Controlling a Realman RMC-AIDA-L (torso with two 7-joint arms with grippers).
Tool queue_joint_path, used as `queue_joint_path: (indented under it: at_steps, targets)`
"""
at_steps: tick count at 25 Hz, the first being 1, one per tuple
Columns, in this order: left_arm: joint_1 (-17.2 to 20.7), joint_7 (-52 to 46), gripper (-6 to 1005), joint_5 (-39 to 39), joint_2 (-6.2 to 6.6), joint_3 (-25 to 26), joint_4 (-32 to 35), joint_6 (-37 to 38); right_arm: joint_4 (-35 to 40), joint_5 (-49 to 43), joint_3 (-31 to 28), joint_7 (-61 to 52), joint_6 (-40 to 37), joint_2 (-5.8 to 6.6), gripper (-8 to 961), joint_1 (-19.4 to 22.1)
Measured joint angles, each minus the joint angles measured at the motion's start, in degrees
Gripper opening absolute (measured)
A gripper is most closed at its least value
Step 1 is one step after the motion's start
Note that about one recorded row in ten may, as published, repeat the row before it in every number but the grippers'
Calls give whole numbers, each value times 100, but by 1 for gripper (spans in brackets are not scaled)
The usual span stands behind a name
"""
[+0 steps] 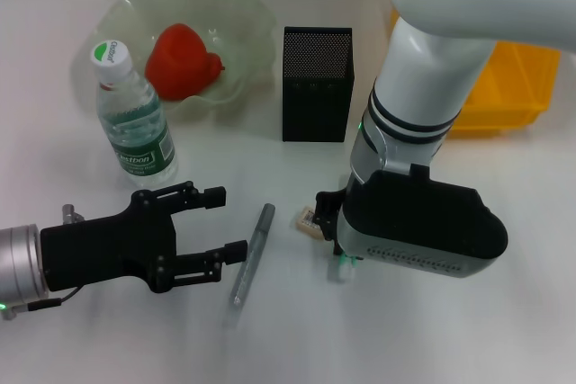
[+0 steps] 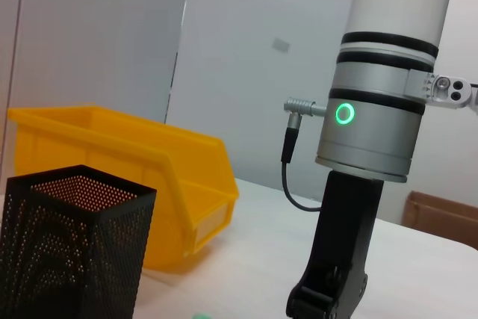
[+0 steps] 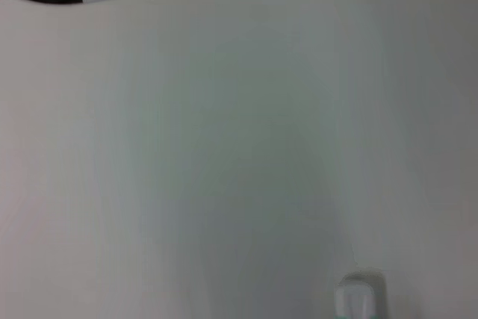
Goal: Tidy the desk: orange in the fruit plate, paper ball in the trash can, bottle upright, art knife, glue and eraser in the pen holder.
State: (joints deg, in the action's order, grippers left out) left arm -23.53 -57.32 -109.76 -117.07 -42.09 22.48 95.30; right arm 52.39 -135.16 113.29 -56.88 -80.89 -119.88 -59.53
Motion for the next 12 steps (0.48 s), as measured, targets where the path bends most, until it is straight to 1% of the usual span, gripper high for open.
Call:
queue_joint_path:
  at_steps: [7, 9, 10, 12]
  targets:
    - [7, -5, 784, 15, 13, 0, 1, -2, 179, -43, -127, -200, -189, 11, 172, 26]
    - [5, 5, 784, 25, 12, 0, 20, -4, 281, -85, -473, -219, -493, 22, 172, 22]
    - [4, 5, 785, 26, 11, 0, 20, -3, 281, -85, -473, -219, -493, 22, 172, 22]
    - [2, 5, 785, 25, 8, 0, 23, -3, 349, -110, -750, -228, -702, 28, 172, 22]
